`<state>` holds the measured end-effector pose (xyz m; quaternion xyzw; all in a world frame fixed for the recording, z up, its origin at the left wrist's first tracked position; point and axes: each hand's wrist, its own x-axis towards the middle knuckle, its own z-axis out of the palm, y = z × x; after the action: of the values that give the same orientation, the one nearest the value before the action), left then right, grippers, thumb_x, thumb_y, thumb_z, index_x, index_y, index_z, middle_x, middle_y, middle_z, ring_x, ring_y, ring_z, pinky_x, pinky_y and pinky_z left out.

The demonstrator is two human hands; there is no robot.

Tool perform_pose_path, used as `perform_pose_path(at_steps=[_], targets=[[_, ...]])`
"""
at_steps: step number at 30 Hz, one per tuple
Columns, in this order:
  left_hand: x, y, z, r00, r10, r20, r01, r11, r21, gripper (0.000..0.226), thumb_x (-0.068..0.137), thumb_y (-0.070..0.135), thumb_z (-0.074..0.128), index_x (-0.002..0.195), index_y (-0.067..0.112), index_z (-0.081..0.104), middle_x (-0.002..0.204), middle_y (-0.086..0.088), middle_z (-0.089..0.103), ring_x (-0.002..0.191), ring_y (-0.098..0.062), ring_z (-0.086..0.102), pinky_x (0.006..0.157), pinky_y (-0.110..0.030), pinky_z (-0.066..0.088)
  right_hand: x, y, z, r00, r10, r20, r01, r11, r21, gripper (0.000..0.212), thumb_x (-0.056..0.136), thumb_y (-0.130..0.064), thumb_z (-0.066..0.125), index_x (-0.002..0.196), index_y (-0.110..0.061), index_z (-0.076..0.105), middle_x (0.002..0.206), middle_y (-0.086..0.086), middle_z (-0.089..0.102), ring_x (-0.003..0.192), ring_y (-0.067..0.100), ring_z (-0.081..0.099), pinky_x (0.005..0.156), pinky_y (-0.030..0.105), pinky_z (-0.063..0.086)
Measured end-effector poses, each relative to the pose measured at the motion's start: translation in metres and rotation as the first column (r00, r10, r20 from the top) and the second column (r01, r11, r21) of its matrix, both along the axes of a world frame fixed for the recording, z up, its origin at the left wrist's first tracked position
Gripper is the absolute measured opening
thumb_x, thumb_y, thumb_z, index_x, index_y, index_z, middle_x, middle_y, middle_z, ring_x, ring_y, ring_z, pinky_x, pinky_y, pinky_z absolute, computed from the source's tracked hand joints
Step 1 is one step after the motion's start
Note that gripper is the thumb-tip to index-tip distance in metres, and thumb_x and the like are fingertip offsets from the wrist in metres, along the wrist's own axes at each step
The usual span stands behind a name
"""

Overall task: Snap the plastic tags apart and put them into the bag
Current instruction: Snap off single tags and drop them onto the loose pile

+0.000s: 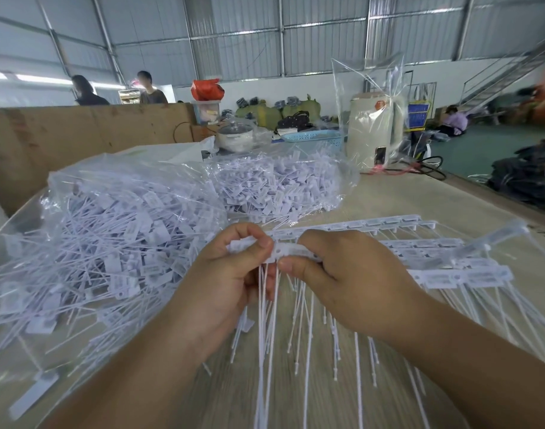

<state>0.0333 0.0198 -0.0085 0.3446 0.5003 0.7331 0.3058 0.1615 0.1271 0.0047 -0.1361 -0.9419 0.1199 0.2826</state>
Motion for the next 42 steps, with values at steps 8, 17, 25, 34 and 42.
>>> perform_pose_path(at_steps=[8,17,25,34,42], targets=[[0.010,0.000,-0.001,0.991,0.108,0.073,-0.111,0.993,0.033,0.007,0.082,0.013,0.066,0.077,0.018,0.063,0.067,-0.009,0.067,0.045,-0.016,0.054,0.043,-0.025,0.048,-0.004,-0.008,-0.006,0.987,-0.052,-0.150,0.055,0.998,0.015,0.038,0.092,-0.056,0.049,0.070,-0.027,0.040,0.052,-0.011,0.033,0.052,0.016,0.042,0.047,0.028,0.023],[0.006,0.003,-0.006,0.986,0.147,0.073,-0.144,0.988,-0.051,0.005,0.088,0.012,0.065,0.085,0.015,0.062,0.062,-0.011,0.063,0.044,-0.021,0.056,0.047,-0.030,0.051,0.005,0.023,-0.001,0.976,-0.091,-0.200,0.061,0.987,-0.150,0.044,0.087,-0.057,0.045,0.064,-0.020,0.039,0.048,-0.005,0.037,0.044,0.011,0.039,0.045,0.029,0.027],[0.014,0.003,-0.007,0.986,0.081,-0.148,-0.090,0.994,-0.054,0.022,0.092,0.011,0.060,0.074,0.023,0.066,0.058,0.000,0.064,0.043,-0.013,0.058,0.040,-0.021,0.045,0.003,0.005,-0.008,0.983,0.143,0.112,-0.139,0.989,-0.049,0.041,0.089,-0.057,0.046,0.121,-0.031,0.041,0.064,-0.010,0.057,0.052,0.001,0.050,0.054,0.029,0.042],[0.006,-0.002,-0.006,0.964,-0.058,-0.260,0.019,0.988,-0.150,0.018,0.077,0.012,0.079,0.086,0.020,0.066,0.072,-0.005,0.070,0.058,-0.017,0.063,0.050,-0.026,0.049,0.001,0.002,-0.010,0.979,0.163,0.126,-0.159,0.986,-0.039,0.054,0.086,-0.062,0.038,0.131,-0.032,0.032,0.063,-0.009,0.055,0.053,0.004,0.051,0.050,0.024,0.039],[-0.008,-0.006,-0.001,0.963,0.101,-0.251,-0.130,0.986,-0.102,0.016,0.071,0.014,0.074,0.082,0.025,0.069,0.077,-0.010,0.073,0.059,-0.022,0.068,0.048,-0.029,0.053,0.009,0.001,-0.001,0.990,-0.016,0.137,-0.009,0.984,0.177,0.051,0.084,-0.073,0.026,0.100,-0.029,0.046,0.071,-0.011,0.046,0.065,0.012,0.050,0.060,0.030,0.046]])
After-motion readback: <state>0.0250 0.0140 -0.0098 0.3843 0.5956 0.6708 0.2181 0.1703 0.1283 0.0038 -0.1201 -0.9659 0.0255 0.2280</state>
